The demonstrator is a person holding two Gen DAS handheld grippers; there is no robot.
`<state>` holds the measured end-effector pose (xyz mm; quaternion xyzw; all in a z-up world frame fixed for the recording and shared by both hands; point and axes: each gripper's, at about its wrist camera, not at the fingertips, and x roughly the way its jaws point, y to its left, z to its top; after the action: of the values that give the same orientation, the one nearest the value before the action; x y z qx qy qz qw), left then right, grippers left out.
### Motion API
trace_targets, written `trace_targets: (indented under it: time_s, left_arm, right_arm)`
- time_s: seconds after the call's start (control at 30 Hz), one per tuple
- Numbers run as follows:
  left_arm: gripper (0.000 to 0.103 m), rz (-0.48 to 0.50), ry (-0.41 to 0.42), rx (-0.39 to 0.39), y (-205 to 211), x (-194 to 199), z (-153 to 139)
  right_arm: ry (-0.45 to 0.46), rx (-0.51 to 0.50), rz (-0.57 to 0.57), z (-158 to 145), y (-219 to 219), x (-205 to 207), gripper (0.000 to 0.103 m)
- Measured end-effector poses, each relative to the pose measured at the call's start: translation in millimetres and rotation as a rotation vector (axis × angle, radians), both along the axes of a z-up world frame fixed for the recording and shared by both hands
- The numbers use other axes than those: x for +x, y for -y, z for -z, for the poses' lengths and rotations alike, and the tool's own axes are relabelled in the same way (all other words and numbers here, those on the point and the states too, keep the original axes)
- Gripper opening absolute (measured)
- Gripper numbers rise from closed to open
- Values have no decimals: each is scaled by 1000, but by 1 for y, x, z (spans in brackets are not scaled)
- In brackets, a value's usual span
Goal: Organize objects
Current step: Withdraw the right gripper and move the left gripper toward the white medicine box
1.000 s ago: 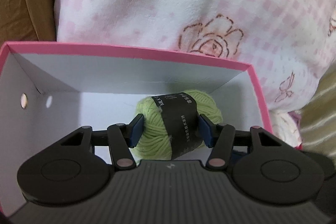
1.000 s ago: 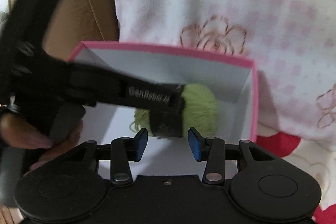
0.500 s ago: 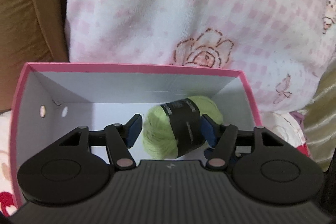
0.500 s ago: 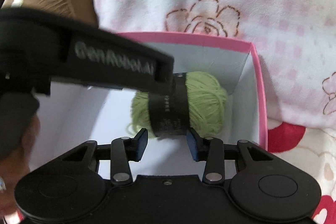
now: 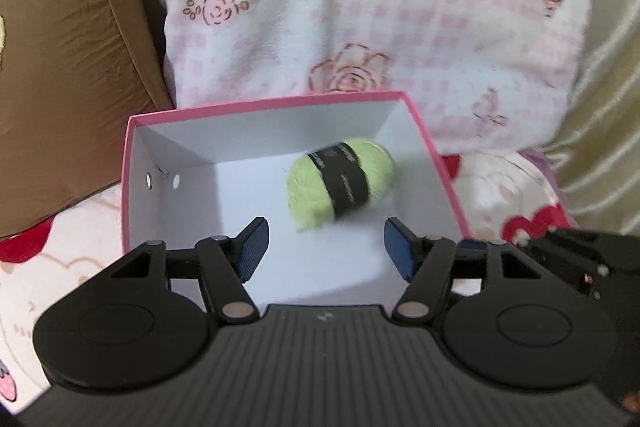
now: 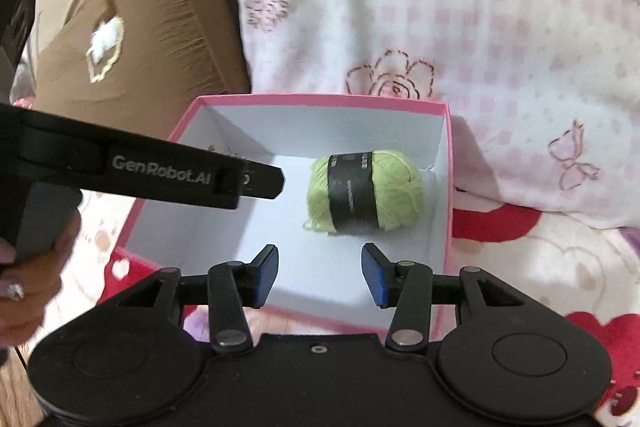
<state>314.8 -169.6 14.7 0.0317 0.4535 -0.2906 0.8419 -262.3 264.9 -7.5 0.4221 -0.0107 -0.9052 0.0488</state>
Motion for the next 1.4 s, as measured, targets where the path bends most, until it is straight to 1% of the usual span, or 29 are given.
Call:
trace_targets:
  time_s: [0.03,0.13,0.2,0.27,0.37,0.43,0.5,0.53,0.57,0.6,0.67,0.8,0.9,1.0,1.1,1.27,1.4]
  left_arm:
    - [63,5,-4,-2,-3,-6,-5]
    - [64,15,12,10,-17,-27,-23]
    - [66,20,16,16,-25,-38,-31]
    - [67,38,0,11,-34,-51,-39]
    - [70,58,11,25,-43,-72,-51]
    - [72,73,23,32,-49,-85,-60]
    - [80,86,39,30,-54,-98,-69]
    - [82,91,47,27,-57,-104,-73]
    - [85,96,53,24,-60,-109,-76]
    - [89,100,57,21,-63,-113,-79]
    - [96,102,60,10,-68,-122,-85]
    - [103,113,50,9,-76,-139,-87]
    - [103,142,22,20,-79,-151,-86]
    - [103,160,-28,35,-82,-160,-80]
    - [103,181,-73,42,-84,-169,-72]
    - [103,211,-94,80,-84,-185,-60]
    - [103,244,-127,91,-81,-195,-47]
  right_arm:
    - [-5,11,3,-7,3,7,53]
    - [6,32,-7,-18,8,19,61]
    - [-1,68,-14,-28,11,33,74]
    - [-4,91,-24,-38,14,48,82]
    - [-23,111,-23,-51,15,69,88]
    - [-19,103,-26,-58,14,80,88]
    - [-12,100,-36,-65,15,91,88]
    - [-9,102,-38,-67,16,95,88]
    - [-7,103,-38,-70,17,100,90]
    - [-4,103,-34,-72,17,104,95]
    - [-5,97,-23,-76,18,113,96]
    - [8,50,-18,-82,20,132,96]
    - [33,11,-37,-84,21,144,96]
    - [77,-23,-67,-84,22,155,96]
    - [118,-58,-64,-80,20,165,97]
    - [201,-37,-38,-61,19,180,97]
    - [260,-57,-11,-42,13,189,97]
